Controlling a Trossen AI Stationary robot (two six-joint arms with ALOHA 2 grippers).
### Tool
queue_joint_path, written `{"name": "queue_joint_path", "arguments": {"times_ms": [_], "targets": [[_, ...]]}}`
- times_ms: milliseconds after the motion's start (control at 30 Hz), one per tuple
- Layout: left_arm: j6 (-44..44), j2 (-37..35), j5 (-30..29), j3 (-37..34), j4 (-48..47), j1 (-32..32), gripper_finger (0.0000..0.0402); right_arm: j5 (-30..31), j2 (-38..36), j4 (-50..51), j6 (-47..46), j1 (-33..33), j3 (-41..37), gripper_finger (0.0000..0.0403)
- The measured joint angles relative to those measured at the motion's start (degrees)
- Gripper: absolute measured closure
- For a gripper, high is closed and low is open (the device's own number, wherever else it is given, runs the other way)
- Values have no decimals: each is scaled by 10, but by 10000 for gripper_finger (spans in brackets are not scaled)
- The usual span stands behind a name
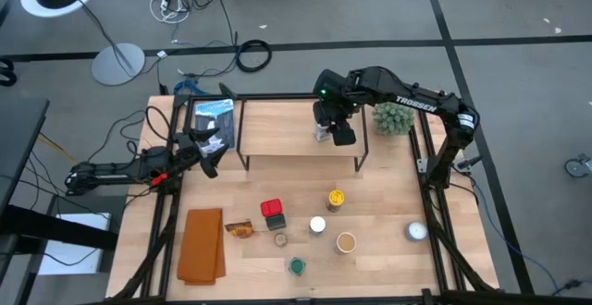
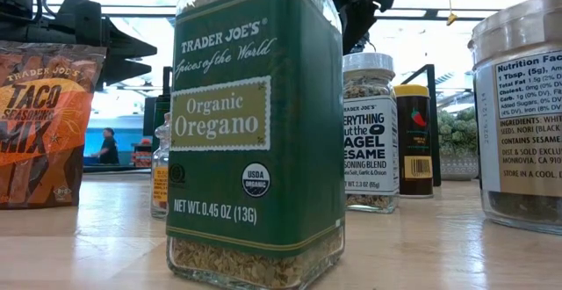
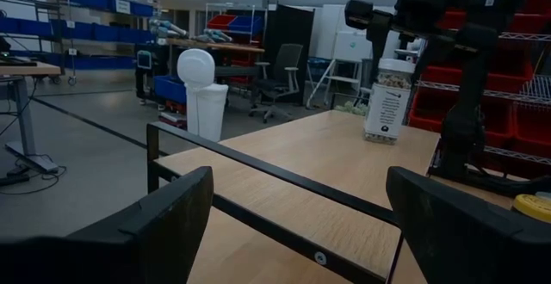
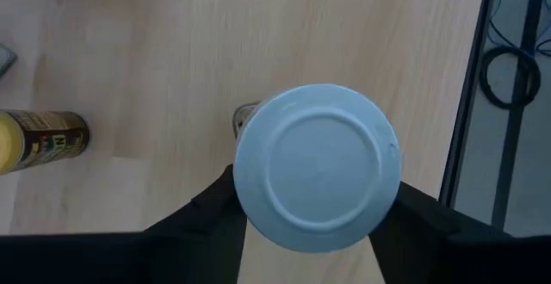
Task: Shelf spices
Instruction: Put the top white seasoning bottle on the shelf
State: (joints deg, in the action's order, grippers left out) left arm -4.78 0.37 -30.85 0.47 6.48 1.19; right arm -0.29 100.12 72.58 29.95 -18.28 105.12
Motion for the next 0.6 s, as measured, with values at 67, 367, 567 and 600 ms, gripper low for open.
{"name": "queue_joint_path", "arguments": {"times_ms": [67,367,567,600], "targets": [[0,0,0,0,0,0,50,0,0,0,-6,0,0,211],[0,0,0,0,0,0,50,-1,0,4,-36,-16,0,200],[0,0,0,0,0,0,50,0,0,1,-44,-48,0,199],[0,0,0,0,0,0,50,0,0,1,-44,-54,0,199]]}}
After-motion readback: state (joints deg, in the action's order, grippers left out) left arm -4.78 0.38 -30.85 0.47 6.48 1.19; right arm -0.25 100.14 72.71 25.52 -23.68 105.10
